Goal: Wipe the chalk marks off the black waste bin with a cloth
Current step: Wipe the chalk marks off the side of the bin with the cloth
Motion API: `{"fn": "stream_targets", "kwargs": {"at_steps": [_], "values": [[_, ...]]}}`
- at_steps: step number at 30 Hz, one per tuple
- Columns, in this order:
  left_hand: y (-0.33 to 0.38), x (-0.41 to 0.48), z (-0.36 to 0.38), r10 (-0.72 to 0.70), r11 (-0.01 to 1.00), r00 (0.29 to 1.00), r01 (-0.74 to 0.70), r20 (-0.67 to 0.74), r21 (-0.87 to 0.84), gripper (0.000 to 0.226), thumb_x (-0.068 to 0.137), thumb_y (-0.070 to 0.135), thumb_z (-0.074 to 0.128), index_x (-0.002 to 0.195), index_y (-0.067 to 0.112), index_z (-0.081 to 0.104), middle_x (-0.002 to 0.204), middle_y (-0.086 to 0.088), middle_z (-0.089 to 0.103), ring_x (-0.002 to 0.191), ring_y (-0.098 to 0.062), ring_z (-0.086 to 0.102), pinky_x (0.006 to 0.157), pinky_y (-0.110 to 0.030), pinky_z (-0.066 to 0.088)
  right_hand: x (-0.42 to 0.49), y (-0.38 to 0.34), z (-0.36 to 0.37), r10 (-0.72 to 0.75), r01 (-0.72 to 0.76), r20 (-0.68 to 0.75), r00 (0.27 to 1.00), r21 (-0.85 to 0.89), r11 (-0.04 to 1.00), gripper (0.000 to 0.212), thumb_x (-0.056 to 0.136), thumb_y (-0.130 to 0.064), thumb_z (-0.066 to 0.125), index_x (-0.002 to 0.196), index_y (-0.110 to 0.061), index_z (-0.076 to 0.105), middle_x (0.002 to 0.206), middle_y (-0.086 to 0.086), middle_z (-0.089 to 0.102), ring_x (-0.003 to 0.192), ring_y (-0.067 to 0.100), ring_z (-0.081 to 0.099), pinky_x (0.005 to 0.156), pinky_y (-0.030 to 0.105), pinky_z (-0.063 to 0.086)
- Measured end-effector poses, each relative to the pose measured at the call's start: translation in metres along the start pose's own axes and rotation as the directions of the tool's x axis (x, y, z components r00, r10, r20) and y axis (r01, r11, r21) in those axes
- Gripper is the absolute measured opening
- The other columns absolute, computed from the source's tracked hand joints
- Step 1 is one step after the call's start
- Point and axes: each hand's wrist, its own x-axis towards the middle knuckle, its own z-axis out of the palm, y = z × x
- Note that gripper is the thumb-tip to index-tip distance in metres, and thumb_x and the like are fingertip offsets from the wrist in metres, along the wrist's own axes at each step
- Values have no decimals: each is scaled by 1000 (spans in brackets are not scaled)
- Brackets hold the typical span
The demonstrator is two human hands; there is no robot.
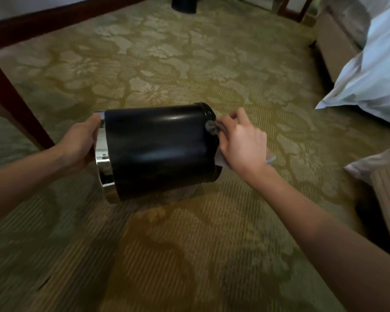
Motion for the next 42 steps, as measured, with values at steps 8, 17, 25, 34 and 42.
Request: {"fn": "stream_targets", "kwargs": {"at_steps": [8, 17, 25, 34, 42], "values": [[6, -2, 2, -32, 999, 999, 32, -25, 5, 38, 103, 33, 28, 106, 29, 66, 87, -2, 68, 61, -10, 70, 47, -20, 54, -40, -2, 25, -87, 88, -12, 996, 40, 995, 38, 90, -21, 55, 128, -17, 54, 119, 14, 49, 84, 26, 59, 47, 37, 50], [14, -19, 0, -122, 991, 992, 123, -28, 45, 43, 103, 43, 29, 125, 19, 58, 114, -15, 60, 95, -32, 60, 71, -38, 47, -141, 24, 30, -195, 143, 330, 923, 176, 974, 49, 82, -26, 61, 130, -31, 52, 112, -2, 49, 78, 15, 60, 57, 25, 48], [3, -92, -9, -267, 957, 951, 244, 153, 154, 31, 102, 26, 37, 115, 10, 60, 105, -17, 68, 92, -32, 66, 79, -42, 53, -13, -88, -32, -186, 179, -24, 982, 415, 892, 30, 86, -30, 58, 114, -34, 67, 97, -10, 51, 85, 15, 58, 67, 30, 49], [-26, -157, -1, -16, 917, 920, -143, 392, 372, 33, 94, 8, 58, 126, 7, 51, 117, -13, 65, 109, -21, 63, 94, -43, 51, -95, -166, -55, -470, 374, 262, 843, 342, 862, 35, 86, -30, 59, 121, -28, 59, 110, -2, 51, 79, 11, 57, 57, 30, 52], [-57, -188, 4, 167, 615, 847, -490, 506, 618, 22, 96, 28, 54, 117, 22, 48, 76, 22, 47, 64, 5, 44, 57, -3, 30, -48, -179, -46, -409, 393, 184, 894, 118, 912, 24, 86, -27, 56, 108, -25, 66, 103, 3, 52, 71, 24, 58, 51, 34, 43]]}}
